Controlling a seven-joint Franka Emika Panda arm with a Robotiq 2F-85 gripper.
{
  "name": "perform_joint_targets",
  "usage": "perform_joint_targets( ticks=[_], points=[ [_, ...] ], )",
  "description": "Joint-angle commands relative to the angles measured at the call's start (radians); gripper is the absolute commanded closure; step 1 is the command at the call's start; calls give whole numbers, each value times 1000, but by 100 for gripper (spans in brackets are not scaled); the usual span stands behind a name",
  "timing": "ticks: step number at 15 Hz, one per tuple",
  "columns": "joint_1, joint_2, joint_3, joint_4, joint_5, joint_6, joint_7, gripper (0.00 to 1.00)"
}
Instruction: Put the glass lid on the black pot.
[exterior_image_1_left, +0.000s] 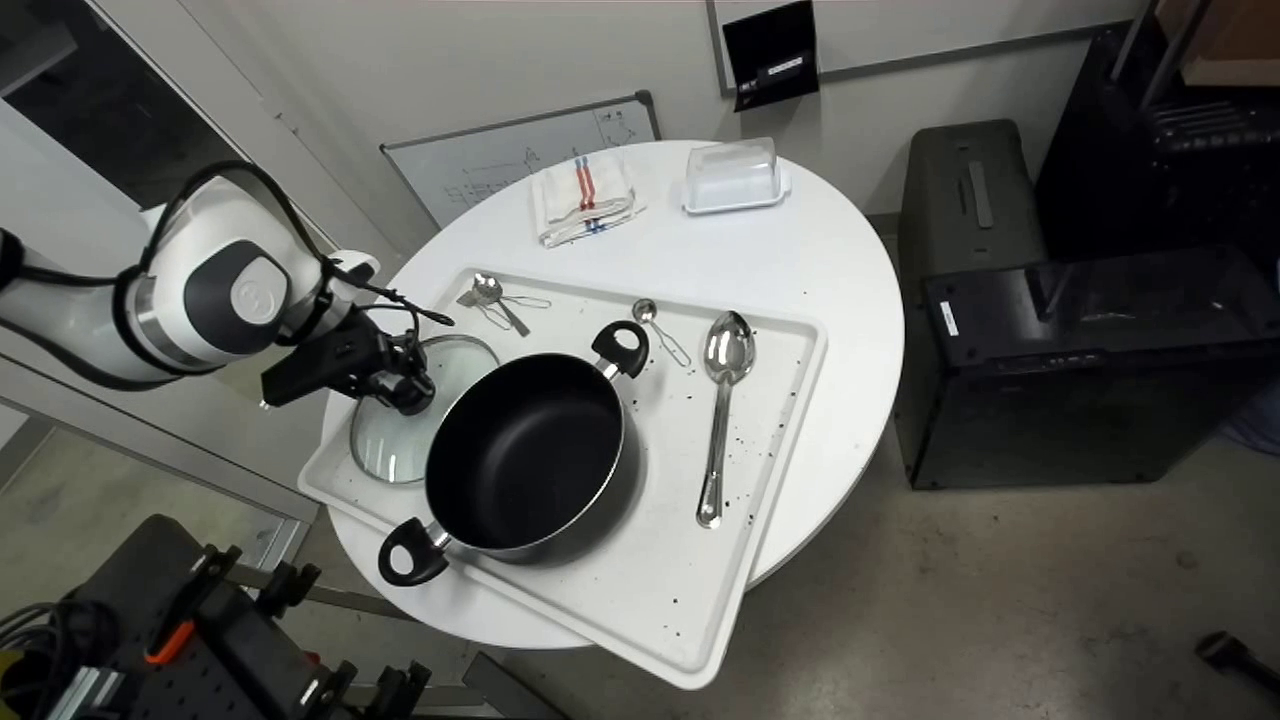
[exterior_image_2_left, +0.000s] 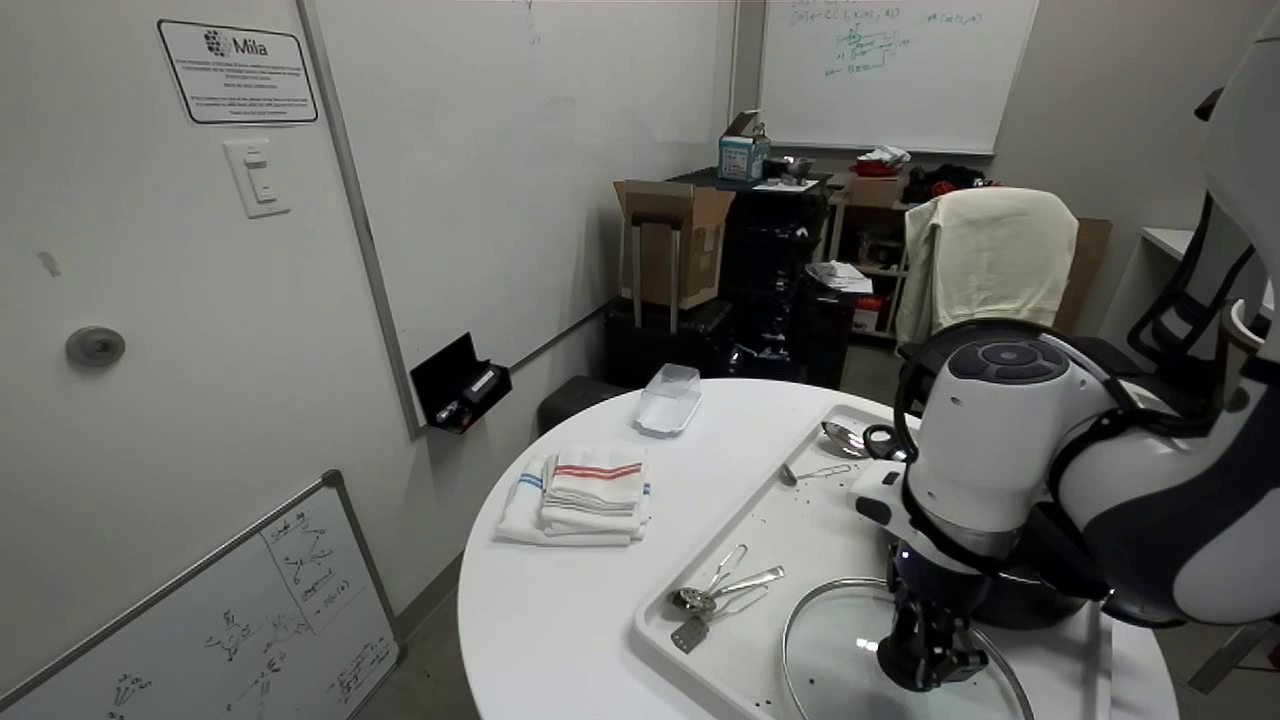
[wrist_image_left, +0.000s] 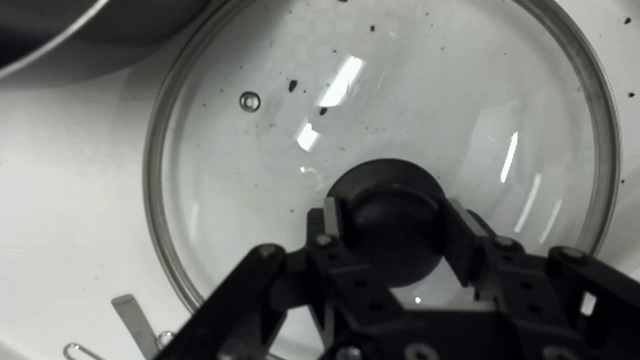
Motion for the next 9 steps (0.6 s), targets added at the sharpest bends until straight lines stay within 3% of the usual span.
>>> perform_joint_targets(
  ticks=[1,9],
  points=[
    [-32,-70,43,-36,-8,22,-8,75],
    [-75,-149,98,-49,0,-4,-22,75]
  ],
)
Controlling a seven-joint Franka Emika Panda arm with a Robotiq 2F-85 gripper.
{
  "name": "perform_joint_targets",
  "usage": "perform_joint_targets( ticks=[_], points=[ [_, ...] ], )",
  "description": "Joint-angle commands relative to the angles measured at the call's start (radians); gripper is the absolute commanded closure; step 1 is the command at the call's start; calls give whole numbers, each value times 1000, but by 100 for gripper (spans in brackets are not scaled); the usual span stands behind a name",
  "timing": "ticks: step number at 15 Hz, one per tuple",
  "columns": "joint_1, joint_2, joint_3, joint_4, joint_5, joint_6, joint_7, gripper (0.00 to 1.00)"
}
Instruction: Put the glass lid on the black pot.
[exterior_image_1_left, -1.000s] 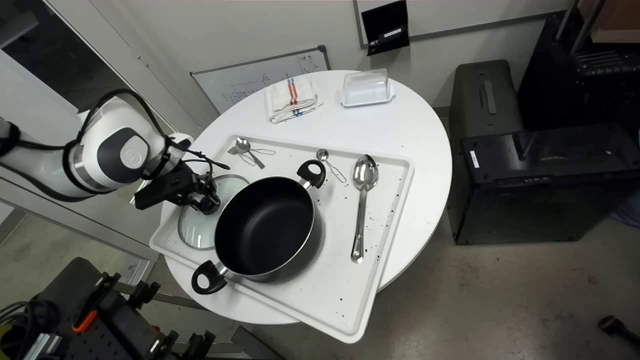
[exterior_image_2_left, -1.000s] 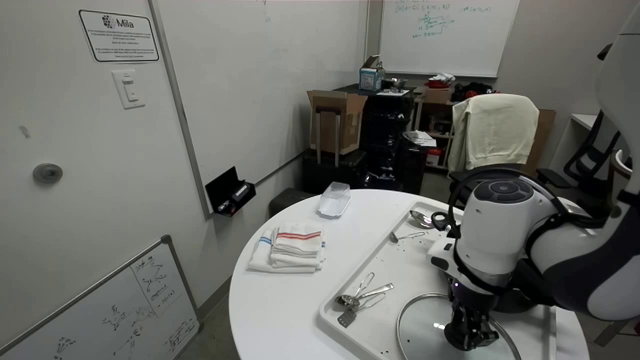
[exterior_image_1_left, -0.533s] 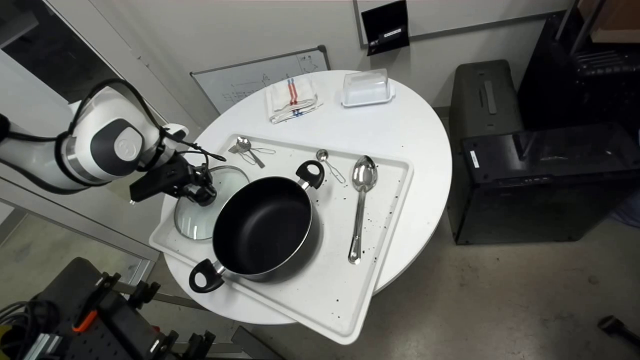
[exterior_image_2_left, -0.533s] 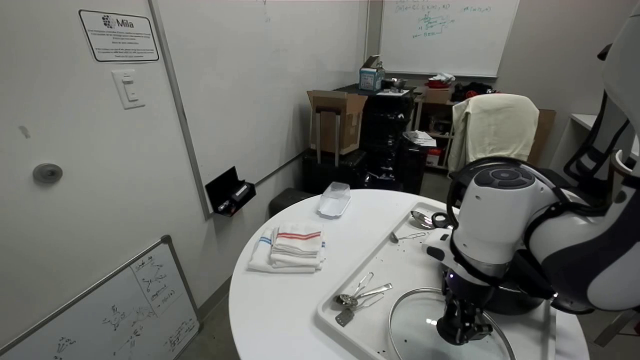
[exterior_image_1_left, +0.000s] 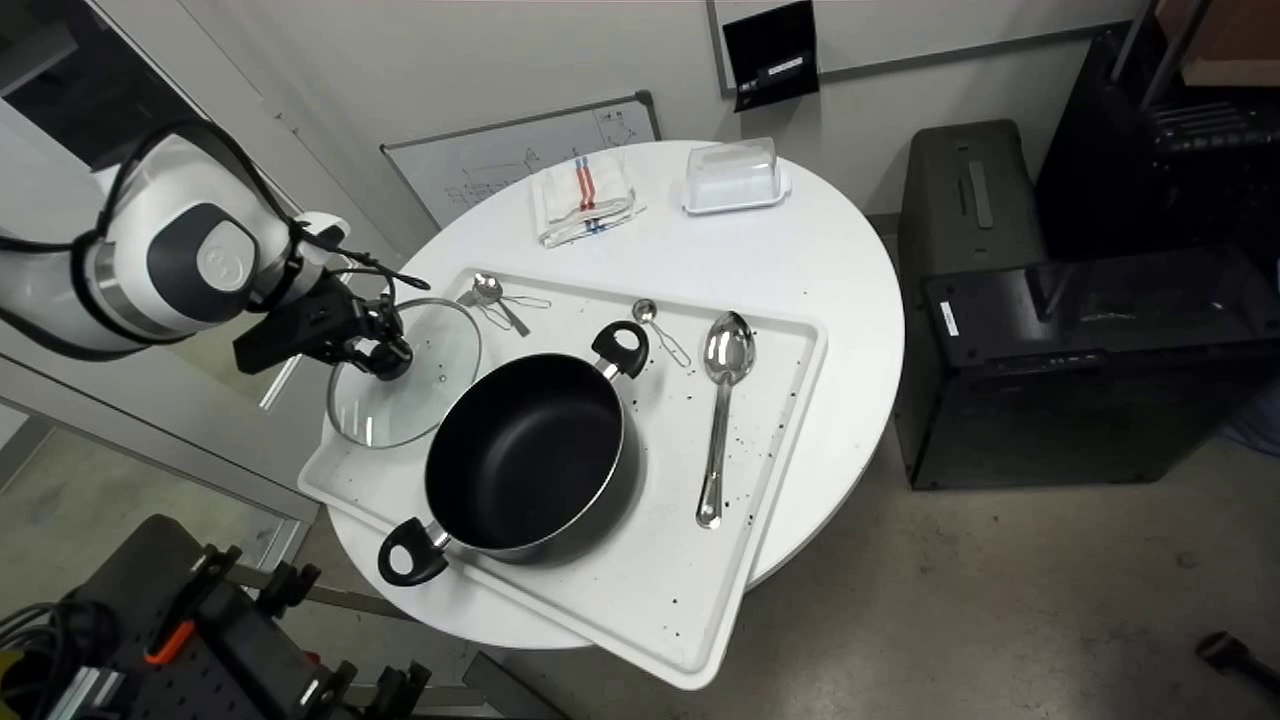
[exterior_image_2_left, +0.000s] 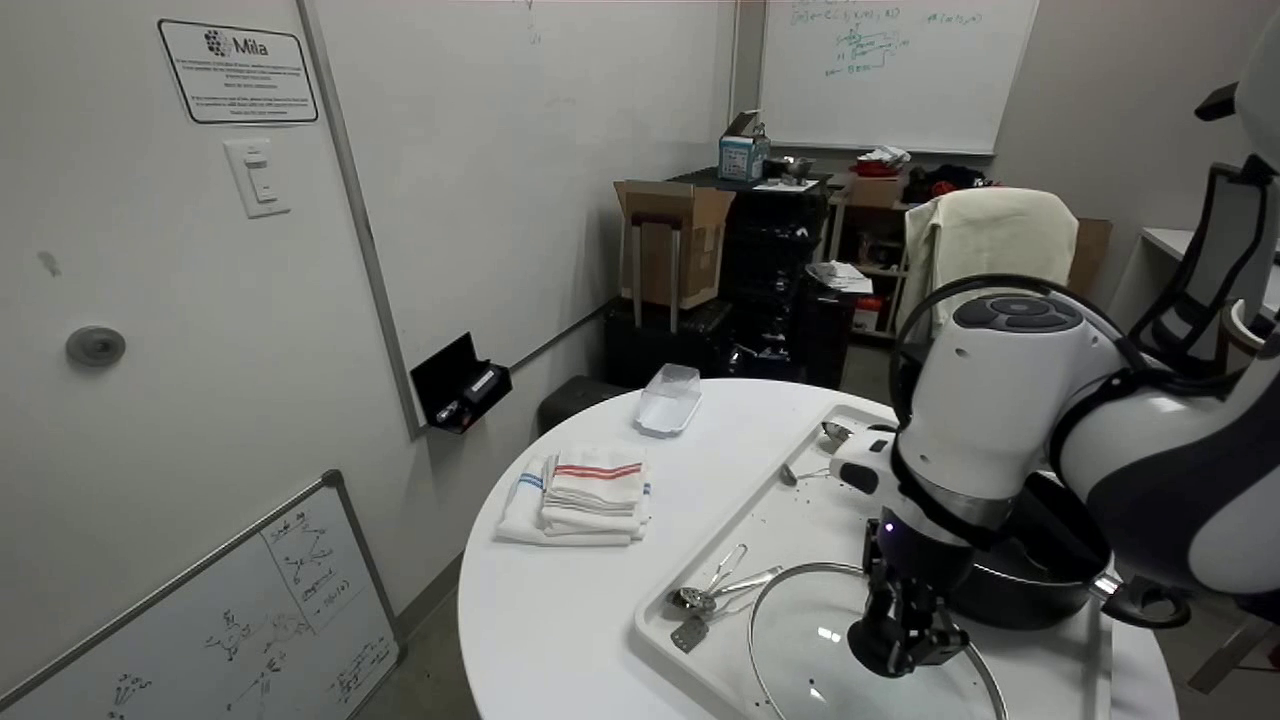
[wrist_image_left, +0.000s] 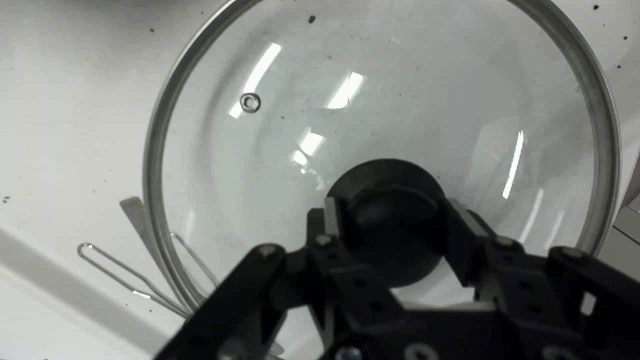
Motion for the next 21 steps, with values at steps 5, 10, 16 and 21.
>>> perform_joint_targets(
  ticks=[5,10,16,21],
  points=[
    [-48,-130,25,-66,-3,-39,-31,75],
    [-55,-188,18,-66,-4,-103,-36,75],
    [-70,-251,14,-55,-7,-209,-40,75],
    [-93,-277,2,-57,-8,-234,-34,75]
  ],
)
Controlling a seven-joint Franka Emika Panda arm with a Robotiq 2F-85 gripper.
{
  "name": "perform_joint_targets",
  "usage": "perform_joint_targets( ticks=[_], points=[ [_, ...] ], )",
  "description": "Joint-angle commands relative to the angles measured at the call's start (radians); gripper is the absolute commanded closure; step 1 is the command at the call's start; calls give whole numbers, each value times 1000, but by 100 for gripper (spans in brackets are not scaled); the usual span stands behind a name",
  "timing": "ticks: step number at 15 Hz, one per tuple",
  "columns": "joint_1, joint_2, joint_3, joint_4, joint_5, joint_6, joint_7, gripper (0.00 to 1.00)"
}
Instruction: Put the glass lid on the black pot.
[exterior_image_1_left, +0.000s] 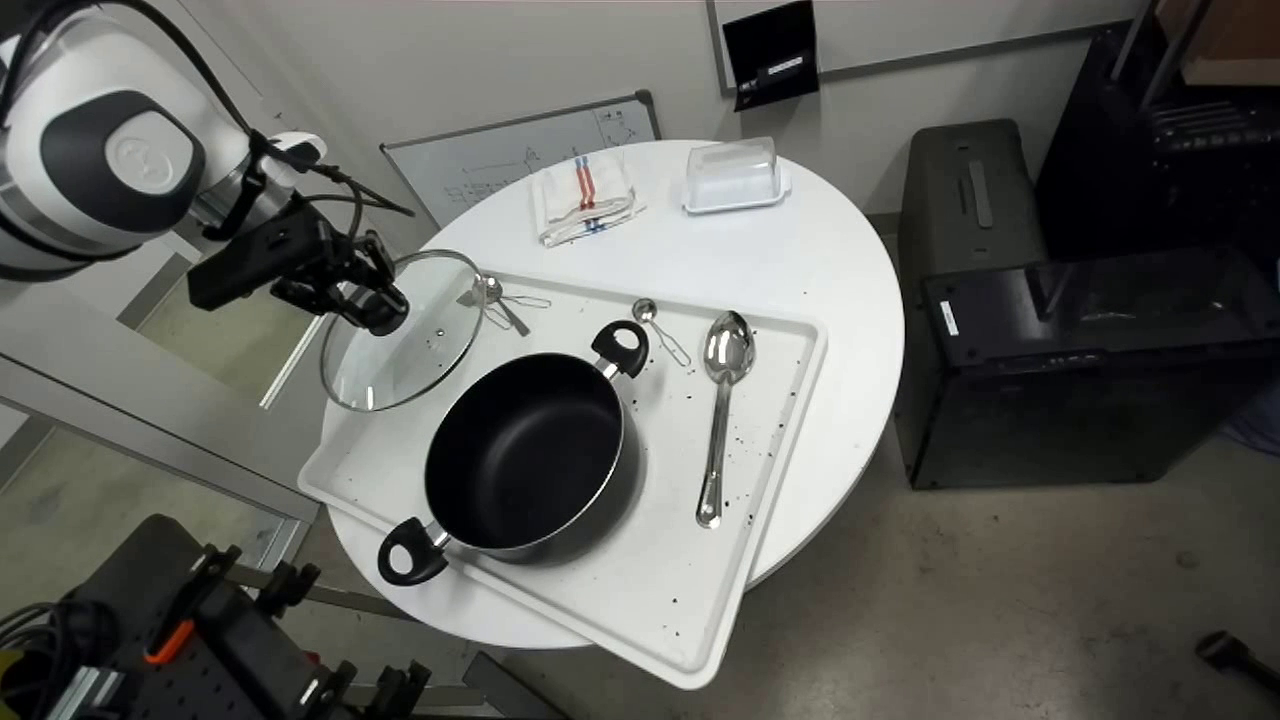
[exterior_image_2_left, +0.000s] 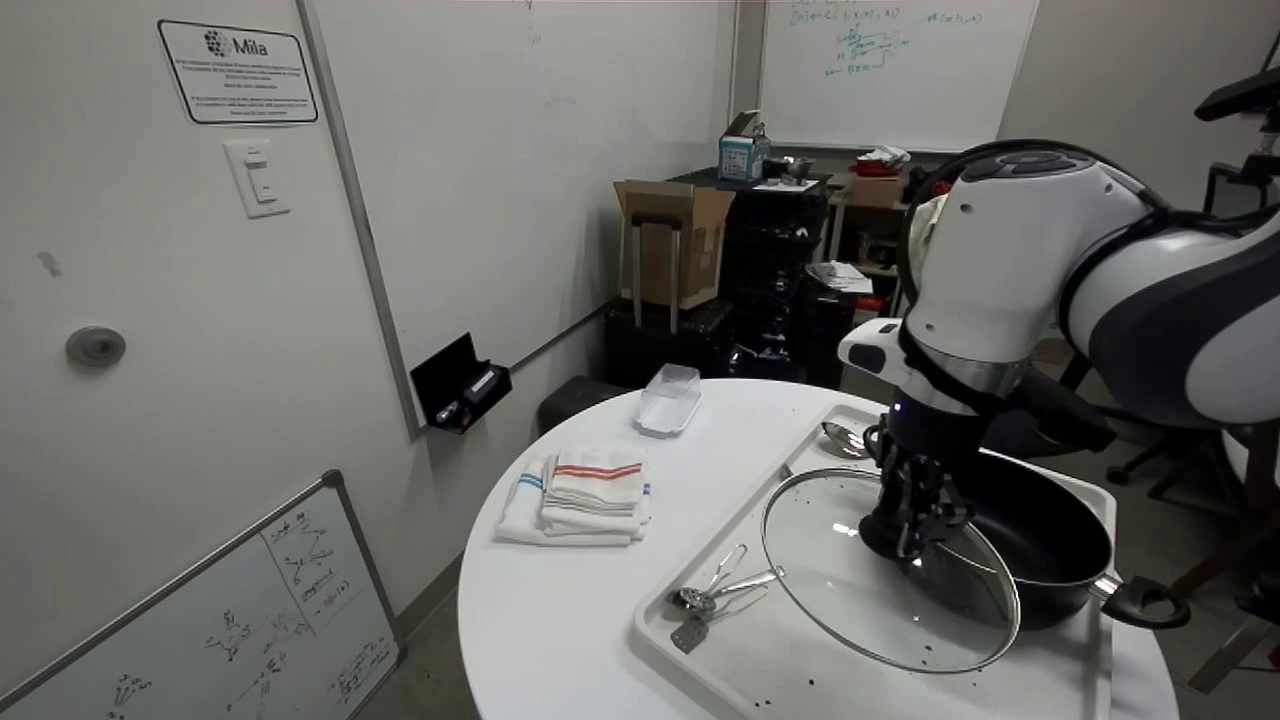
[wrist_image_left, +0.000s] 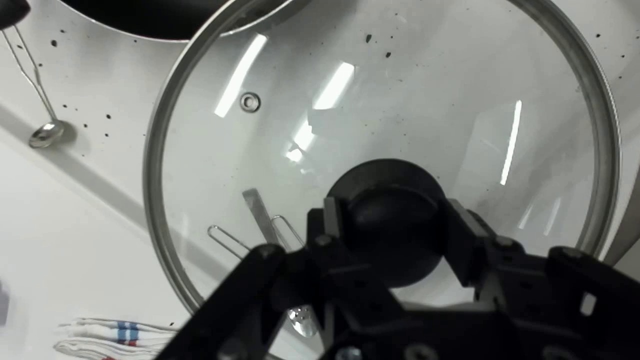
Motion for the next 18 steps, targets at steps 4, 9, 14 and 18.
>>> perform_joint_targets(
  ticks=[4,9,14,18],
  points=[
    [-62,-61,-6,-34,1,-12,-37,75],
    [-168,-86,7,-63,26,-8,-149,75],
    [-264,-118,10,-105,42,-9,-264,75],
    [-331,-136,15,-145,68,0,-348,75]
  ],
)
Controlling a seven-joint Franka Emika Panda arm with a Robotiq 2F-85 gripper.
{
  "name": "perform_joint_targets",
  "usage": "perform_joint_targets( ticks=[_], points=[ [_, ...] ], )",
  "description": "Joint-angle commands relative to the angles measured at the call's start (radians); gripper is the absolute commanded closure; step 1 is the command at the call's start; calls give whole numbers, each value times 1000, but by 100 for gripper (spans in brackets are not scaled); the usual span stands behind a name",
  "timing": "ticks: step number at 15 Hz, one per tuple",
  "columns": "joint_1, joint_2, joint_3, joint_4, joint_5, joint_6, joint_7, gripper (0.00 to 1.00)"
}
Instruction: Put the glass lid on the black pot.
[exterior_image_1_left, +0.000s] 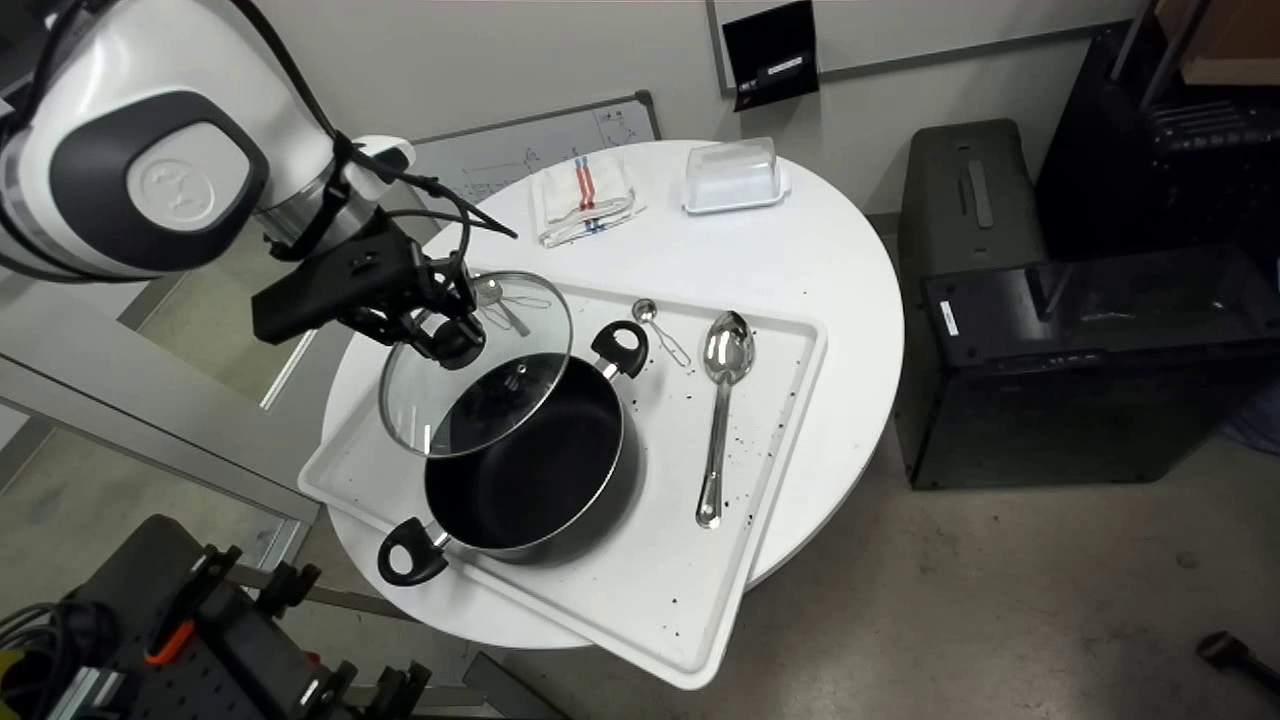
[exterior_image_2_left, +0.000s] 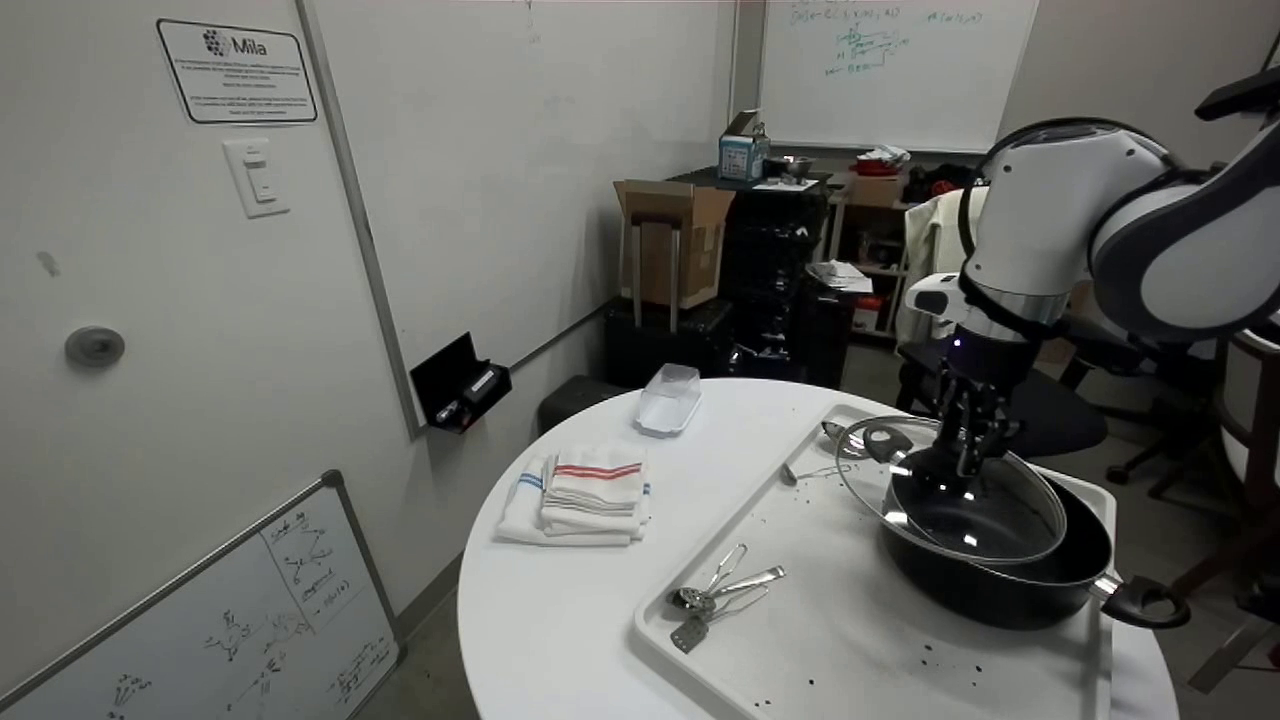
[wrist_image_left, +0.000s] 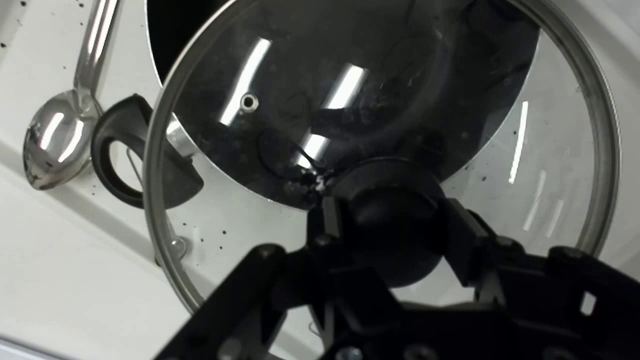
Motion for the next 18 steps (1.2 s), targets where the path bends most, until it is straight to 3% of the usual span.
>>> perform_joint_targets(
  ticks=[1,8,18],
  points=[
    [-57,-63,15,-62,45,11,-86,75],
    [-115,-46,-15,-101,69,67,-140,75],
    [-97,-5,-100,-142,7,154,-96,75]
  ],
)
